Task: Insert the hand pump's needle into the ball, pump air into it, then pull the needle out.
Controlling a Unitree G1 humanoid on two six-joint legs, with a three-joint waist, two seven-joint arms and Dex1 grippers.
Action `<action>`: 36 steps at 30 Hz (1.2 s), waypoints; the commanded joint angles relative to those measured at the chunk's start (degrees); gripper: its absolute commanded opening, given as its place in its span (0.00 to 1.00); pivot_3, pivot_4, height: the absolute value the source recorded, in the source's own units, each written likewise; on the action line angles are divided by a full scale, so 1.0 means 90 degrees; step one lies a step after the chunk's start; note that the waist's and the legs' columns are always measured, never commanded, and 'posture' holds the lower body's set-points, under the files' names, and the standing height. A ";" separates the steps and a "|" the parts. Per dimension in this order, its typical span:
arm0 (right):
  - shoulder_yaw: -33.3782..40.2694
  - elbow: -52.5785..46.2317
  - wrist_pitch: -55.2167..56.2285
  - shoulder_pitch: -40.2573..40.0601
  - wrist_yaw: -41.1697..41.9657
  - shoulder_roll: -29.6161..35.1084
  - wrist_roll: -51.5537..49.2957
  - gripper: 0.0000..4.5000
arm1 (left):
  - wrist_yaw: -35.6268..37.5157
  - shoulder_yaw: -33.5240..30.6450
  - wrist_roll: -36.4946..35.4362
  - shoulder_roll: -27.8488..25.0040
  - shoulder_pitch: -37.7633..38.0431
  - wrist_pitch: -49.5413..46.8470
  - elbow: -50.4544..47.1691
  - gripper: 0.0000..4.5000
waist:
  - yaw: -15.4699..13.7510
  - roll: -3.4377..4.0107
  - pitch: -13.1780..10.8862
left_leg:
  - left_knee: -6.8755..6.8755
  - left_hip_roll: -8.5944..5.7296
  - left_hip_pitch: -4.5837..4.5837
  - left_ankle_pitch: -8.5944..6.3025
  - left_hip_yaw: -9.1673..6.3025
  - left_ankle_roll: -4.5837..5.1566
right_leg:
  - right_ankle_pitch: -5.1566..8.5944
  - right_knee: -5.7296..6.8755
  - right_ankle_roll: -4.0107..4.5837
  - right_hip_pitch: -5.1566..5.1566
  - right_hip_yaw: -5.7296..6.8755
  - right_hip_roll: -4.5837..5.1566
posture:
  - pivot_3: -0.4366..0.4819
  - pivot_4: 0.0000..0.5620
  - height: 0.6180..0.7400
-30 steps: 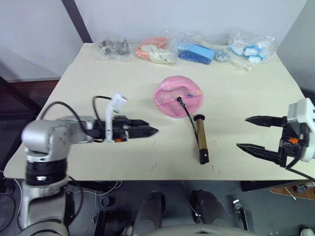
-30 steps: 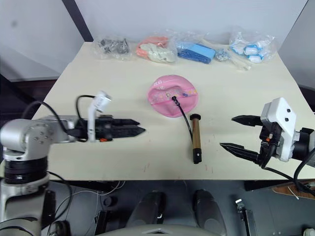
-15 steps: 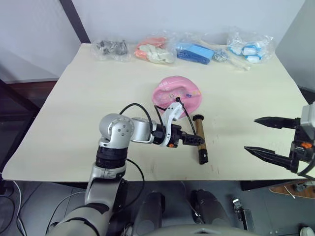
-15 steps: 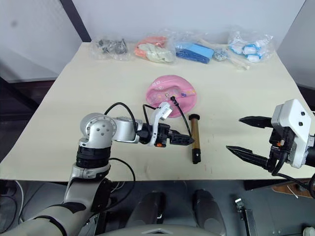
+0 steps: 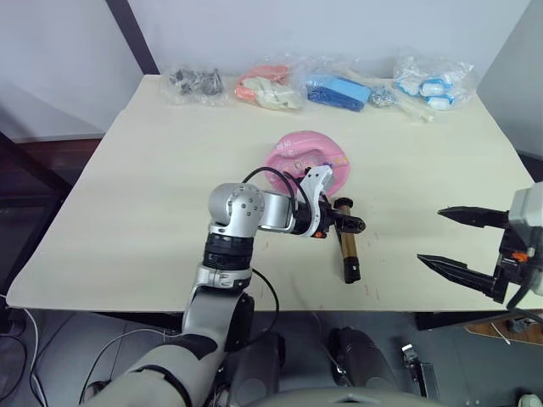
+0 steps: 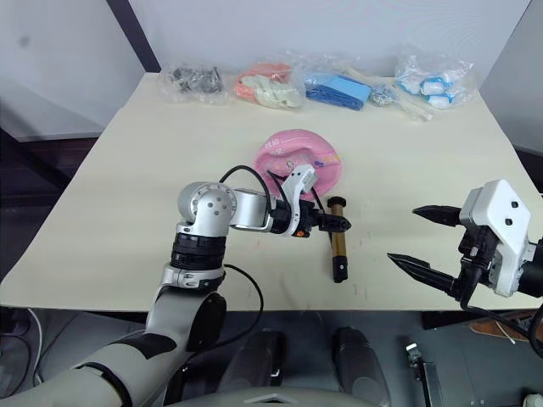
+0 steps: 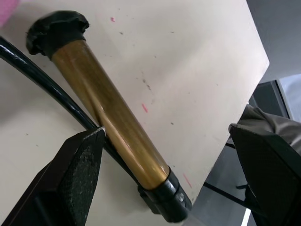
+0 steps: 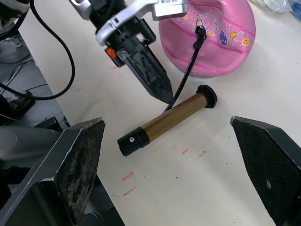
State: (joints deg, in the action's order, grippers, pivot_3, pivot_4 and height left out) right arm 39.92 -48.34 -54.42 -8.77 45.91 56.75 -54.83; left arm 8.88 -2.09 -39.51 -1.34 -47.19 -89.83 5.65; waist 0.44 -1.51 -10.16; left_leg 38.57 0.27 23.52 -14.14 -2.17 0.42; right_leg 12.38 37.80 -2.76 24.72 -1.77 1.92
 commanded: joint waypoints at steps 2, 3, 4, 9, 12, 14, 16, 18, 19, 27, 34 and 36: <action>0.0247 -0.0160 0.0178 -0.0120 -0.0126 -0.0012 -0.0061 1.00 | -0.0028 0.0143 0.0379 0.0188 -0.0182 0.0280 0.0215 0.99 | -0.0012 0.0000 0.0000 | 0.0000 0.0000 0.0000 0.0000 -0.0001 0.0000 | 0.0000 0.0001 -0.0001 0.0000 0.0001 0.0000 | 0.48 0.27 1.00; 0.0256 -0.0173 0.0192 -0.0142 -0.0149 -0.0013 -0.0080 1.00 | -0.0036 0.0155 0.0447 0.0231 -0.0193 0.0317 0.0270 0.99 | -0.0017 0.0000 0.0000 | 0.0000 0.0000 0.0000 0.0000 -0.0001 0.0000 | 0.0001 0.0001 -0.0001 0.0000 0.0001 0.0000 | 0.48 0.27 1.00; 0.0266 -0.0190 0.0207 -0.0174 -0.0164 -0.0014 -0.0093 1.00 | -0.0048 0.0166 0.0518 0.0275 -0.0207 0.0358 0.0318 0.99 | -0.0017 0.0000 0.0000 | 0.0001 -0.0001 0.0000 0.0000 0.0001 0.0000 | 0.0001 0.0000 -0.0002 0.0000 0.0000 0.0001 | 0.48 0.27 1.00; 0.0307 -0.0234 0.0258 -0.0294 -0.0253 -0.0012 -0.0133 1.00 | -0.0035 0.0293 0.0876 0.0507 -0.0320 0.0616 0.0727 0.99 | -0.0031 -0.0001 0.0000 | 0.0000 -0.0002 0.0001 0.0000 0.0000 0.0000 | 0.0000 -0.0001 -0.0002 0.0000 0.0000 0.0001 | 0.48 0.27 1.00; 0.0351 -0.0235 0.0270 -0.0340 -0.0280 0.0003 -0.0150 1.00 | 0.0027 0.0338 0.1058 0.0640 -0.0417 0.0844 0.1060 0.99 | -0.0036 -0.0001 0.0000 | 0.0001 -0.0002 0.0001 0.0000 0.0000 0.0000 | 0.0001 -0.0001 -0.0003 0.0000 0.0000 0.0001 | 0.48 0.27 1.00; 0.0370 -0.0256 0.0269 -0.0372 -0.0309 0.0002 -0.0169 1.00 | -0.0038 0.0344 0.1227 0.0789 -0.0527 0.1003 0.1409 0.99 | -0.0042 -0.0001 0.0000 | 0.0001 -0.0002 0.0001 0.0000 0.0001 0.0000 | 0.0001 0.0000 -0.0003 0.0000 0.0000 0.0001 | 0.48 0.27 1.00; 0.0385 -0.0279 0.0271 -0.0405 -0.0339 0.0003 -0.0191 1.00 | -0.0082 0.0326 0.1355 0.0905 -0.0601 0.1083 0.1705 0.99 | -0.0046 -0.0002 0.0000 | 0.0001 -0.0002 0.0001 0.0000 0.0001 0.0000 | 0.0001 -0.0001 -0.0004 0.0000 0.0000 0.0001 | 0.48 0.27 1.00; 0.0401 -0.0292 0.0271 -0.0436 -0.0361 0.0002 -0.0201 1.00 | -0.0045 0.0321 0.1457 0.0972 -0.0665 0.1211 0.1947 0.99 | -0.0046 -0.0002 0.0001 | 0.0001 -0.0002 0.0002 0.0000 0.0001 0.0000 | 0.0001 -0.0003 -0.0005 0.0000 0.0000 0.0001 | 0.48 0.27 1.00; 0.0410 -0.0295 0.0269 -0.0448 -0.0373 0.0003 -0.0205 1.00 | -0.0022 0.0329 0.1505 0.0993 -0.0695 0.1275 0.2044 0.99 | -0.0045 -0.0002 0.0001 | 0.0001 -0.0002 0.0002 0.0000 0.0001 0.0000 | 0.0001 -0.0003 -0.0005 -0.0001 0.0000 0.0001 | 0.48 0.27 1.00; 0.0493 -0.0380 0.0259 -0.0595 -0.0503 -0.0022 -0.0273 1.00 | 0.0413 0.0435 0.1633 0.0918 -0.0801 0.1339 0.2307 0.25 | -0.0047 -0.0002 0.0001 | 0.0001 -0.0002 0.0003 0.0000 0.0000 0.0000 | 0.0002 -0.0003 -0.0006 0.0000 0.0001 0.0001 | 0.48 0.27 1.00; 0.0604 -0.0513 0.0295 -0.0831 -0.0628 -0.0125 -0.0365 1.00 | 0.1640 0.0798 0.1056 -0.0028 -0.0476 0.0656 0.1242 0.01 | -0.0001 -0.0001 0.0002 | -0.0001 0.0000 0.0000 0.0000 -0.0002 0.0000 | 0.0002 0.0004 -0.0006 0.0001 0.0002 -0.0001 | 0.48 0.27 1.00; 0.0586 -0.0494 0.0323 -0.0859 -0.0657 -0.0149 -0.0370 1.00 | 0.1859 0.0806 0.0933 -0.0225 -0.0423 0.0561 0.1078 0.01 | 0.0002 0.0000 0.0002 | 0.0000 0.0000 -0.0001 0.0000 -0.0001 0.0000 | 0.0002 0.0005 -0.0006 0.0001 0.0001 -0.0001 | 0.48 0.27 1.00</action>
State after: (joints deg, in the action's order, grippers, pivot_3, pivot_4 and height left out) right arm 43.32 -51.91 -53.01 -16.55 40.43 55.71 -57.70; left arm 23.05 4.64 -29.09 -3.14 -50.71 -83.83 18.36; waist 0.46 -1.51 -10.14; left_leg 38.58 0.27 23.50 -14.14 -2.18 0.41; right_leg 12.40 37.85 -2.82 24.72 -1.76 1.91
